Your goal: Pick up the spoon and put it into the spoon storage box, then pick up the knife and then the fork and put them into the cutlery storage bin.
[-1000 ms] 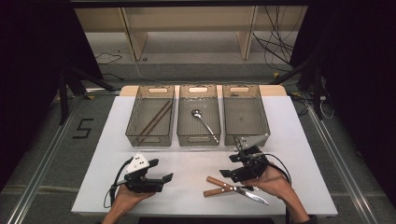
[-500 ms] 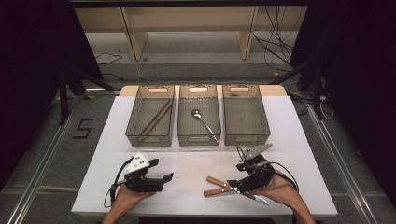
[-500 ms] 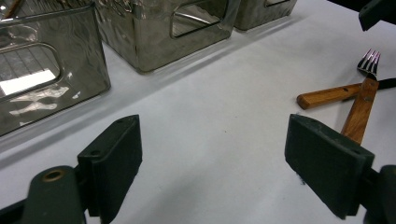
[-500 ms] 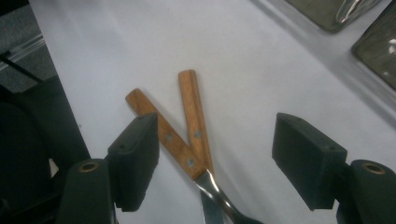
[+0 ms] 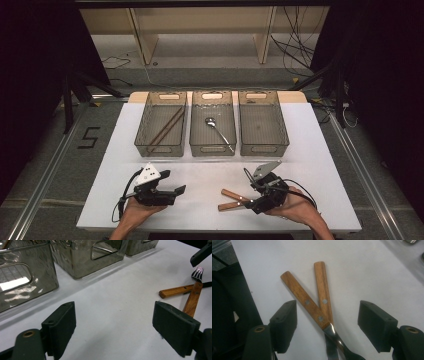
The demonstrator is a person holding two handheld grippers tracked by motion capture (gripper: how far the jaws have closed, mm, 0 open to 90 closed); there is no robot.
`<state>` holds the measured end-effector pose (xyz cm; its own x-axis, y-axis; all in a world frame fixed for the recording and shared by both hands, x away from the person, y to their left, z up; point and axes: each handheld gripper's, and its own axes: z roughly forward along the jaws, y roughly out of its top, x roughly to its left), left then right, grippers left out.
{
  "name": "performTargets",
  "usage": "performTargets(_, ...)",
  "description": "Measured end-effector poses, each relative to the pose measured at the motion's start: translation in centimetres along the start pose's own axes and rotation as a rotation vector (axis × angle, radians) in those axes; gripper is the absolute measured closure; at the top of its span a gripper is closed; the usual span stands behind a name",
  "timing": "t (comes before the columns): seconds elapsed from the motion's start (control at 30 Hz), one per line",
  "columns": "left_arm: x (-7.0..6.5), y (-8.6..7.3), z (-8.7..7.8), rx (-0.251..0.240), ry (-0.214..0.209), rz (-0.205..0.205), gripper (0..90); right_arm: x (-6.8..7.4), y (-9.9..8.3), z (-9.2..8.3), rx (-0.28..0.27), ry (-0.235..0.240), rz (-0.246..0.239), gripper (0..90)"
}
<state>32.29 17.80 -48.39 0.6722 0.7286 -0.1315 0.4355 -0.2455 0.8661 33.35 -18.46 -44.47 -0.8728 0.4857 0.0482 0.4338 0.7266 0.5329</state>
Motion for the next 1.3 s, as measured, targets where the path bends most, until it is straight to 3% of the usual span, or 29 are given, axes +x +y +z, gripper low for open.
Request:
performTargets(0.6, 0.0, 0.0, 0.0, 0.001, -0.001, -0.001, 18.6, 1.0, -0.1, 1.2, 0.065, -0.026, -0.025, 32.6)
performTargets(1.0, 0.0, 0.0, -0.1, 0.002, 0.000, 0.001, 18.6, 1.4, 0.2, 1.7, 0.077, -0.040, -0.064, 37.2)
performTargets(1.3, 0.0, -0.1, -0.2, 0.003, -0.001, 0.002, 18.6, 2.1, 0.4, 2.0, 0.102, -0.050, -0.137, 46.7)
